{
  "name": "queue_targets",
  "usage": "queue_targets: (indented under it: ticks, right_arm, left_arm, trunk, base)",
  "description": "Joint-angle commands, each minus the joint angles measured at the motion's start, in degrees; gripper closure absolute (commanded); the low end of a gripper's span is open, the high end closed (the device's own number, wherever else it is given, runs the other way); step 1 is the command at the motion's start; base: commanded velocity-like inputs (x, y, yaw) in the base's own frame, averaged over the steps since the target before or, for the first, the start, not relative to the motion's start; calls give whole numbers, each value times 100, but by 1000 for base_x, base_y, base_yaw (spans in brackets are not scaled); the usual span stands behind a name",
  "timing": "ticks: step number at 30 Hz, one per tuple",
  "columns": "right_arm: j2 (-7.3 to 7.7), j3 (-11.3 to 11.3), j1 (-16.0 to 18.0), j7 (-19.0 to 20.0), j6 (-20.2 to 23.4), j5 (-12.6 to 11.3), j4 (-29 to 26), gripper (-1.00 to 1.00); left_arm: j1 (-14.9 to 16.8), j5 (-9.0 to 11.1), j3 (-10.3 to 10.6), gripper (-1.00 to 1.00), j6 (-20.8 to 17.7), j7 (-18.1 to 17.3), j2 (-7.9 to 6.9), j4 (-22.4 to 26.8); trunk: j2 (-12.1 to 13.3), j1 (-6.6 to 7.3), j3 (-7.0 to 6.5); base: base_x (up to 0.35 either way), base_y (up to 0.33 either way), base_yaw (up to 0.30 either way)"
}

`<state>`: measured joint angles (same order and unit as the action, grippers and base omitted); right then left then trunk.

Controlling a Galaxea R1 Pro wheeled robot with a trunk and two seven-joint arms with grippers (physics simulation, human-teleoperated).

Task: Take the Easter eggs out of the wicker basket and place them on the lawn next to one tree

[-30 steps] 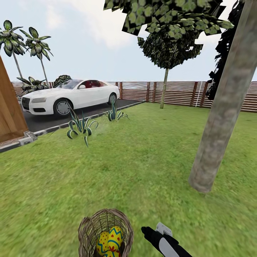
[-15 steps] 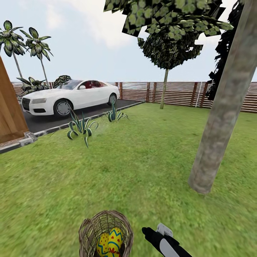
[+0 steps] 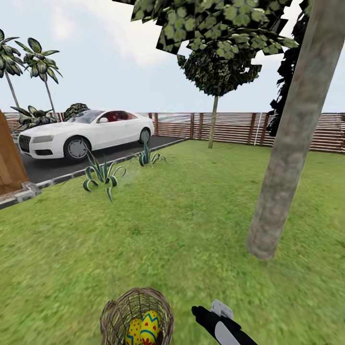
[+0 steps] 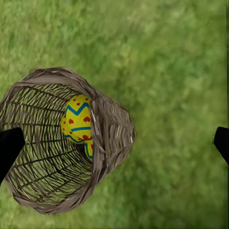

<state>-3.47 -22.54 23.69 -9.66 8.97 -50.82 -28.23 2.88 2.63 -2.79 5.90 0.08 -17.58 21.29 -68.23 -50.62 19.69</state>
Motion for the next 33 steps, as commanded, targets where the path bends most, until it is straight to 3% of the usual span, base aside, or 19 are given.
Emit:
queue_targets:
  ticks: [1,8,22,33]
  right_arm:
    - [4,-34,5,-44,10,-31,-11,-100]
    - [0,-38,4,-38,18,-16,-11,-100]
    - [-3,-40,4,-44,14,-16,-5,-100]
    - [4,-39,4,-45,4,-16,1,-100]
  left_arm:
    - [2,28,-3,-100,16,1,0,-2]
    - [2,43,-3,-100,23,1,0,-2]
    - [2,44,-3,-100,25,1,0,-2]
    - [2,37,-3,-100,62,3,0,-2]
  trunk:
    - [38,23,-19]
    - [78,45,-66]
    - [639,352,-323]
    - [1080,594,-568]
  base:
    - [0,0,-215]
    - [0,0,-148]
    - [0,0,-16]
    - [0,0,-197]
